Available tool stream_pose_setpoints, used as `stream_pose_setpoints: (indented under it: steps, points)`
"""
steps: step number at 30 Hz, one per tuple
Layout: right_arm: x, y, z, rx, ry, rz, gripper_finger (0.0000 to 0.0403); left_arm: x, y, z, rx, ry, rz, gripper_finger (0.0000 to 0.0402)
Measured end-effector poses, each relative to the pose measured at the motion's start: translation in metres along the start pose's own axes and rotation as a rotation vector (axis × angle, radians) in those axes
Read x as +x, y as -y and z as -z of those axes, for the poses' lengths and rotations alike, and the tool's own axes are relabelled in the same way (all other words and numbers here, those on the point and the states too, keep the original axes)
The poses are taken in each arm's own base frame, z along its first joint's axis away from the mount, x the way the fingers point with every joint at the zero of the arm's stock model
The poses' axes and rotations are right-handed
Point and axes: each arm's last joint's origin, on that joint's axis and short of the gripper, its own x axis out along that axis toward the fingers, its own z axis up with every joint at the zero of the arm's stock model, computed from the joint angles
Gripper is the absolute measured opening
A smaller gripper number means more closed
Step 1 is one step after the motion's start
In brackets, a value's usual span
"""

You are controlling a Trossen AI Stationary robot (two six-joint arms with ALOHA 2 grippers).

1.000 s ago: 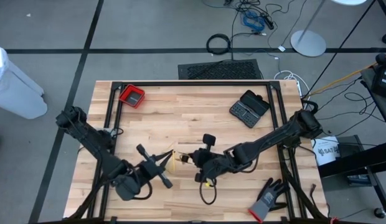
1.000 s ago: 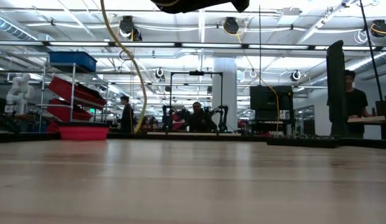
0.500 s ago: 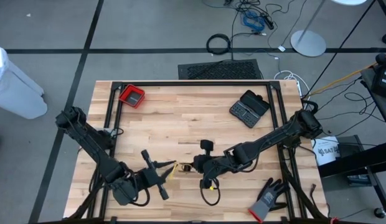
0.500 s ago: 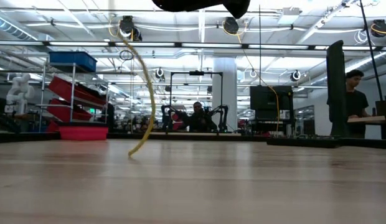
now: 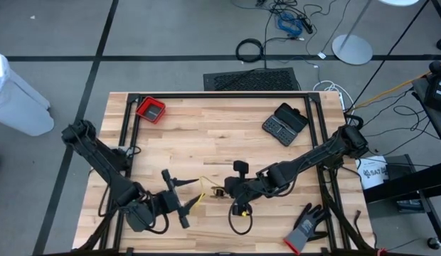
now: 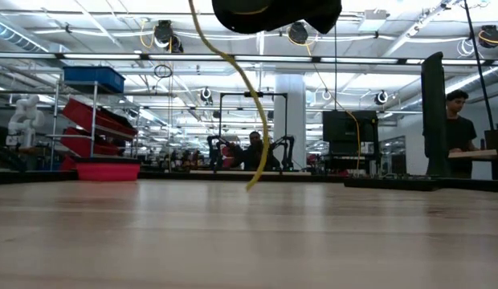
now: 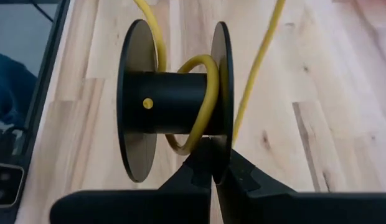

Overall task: Coil cords
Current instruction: Coil the yellow cable wire onto the spool

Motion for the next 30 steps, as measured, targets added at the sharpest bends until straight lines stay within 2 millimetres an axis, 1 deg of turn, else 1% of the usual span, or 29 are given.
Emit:
stream_pose_setpoints:
  steps: [5, 8, 11, 15, 18, 22, 30]
  points:
    - [-0.003, 0.000, 0.001, 0.016, -0.032, -0.037, 0.0000, -0.003, -0.009, 0.001, 0.063, -0.025, -0.013, 0.0235]
    - [-0.004, 0.001, 0.003, 0.025, -0.046, -0.033, 0.0000, -0.002, -0.010, 0.007, 0.092, -0.060, 0.034, 0.0239]
    - [-0.005, 0.002, 0.003, 0.029, -0.053, -0.029, 0.0000, -0.002, -0.011, 0.020, 0.088, -0.143, 0.097, 0.0253]
    - [-0.009, 0.002, 0.002, 0.032, -0.048, -0.032, 0.0000, -0.005, -0.016, 0.049, 0.095, -0.298, 0.055, 0.0261]
    - [-0.012, 0.001, 0.002, 0.033, -0.047, -0.036, 0.0000, -0.009, -0.022, 0.062, 0.082, -0.395, 0.038, 0.0261]
    - [-0.016, -0.003, 0.004, 0.024, -0.047, -0.044, 0.0000, -0.013, -0.025, 0.068, 0.049, -0.470, 0.043, 0.0261]
    - [-0.017, -0.004, 0.005, 0.012, -0.054, -0.046, 0.0000, -0.019, -0.030, 0.074, 0.058, -0.556, 0.049, 0.0261]
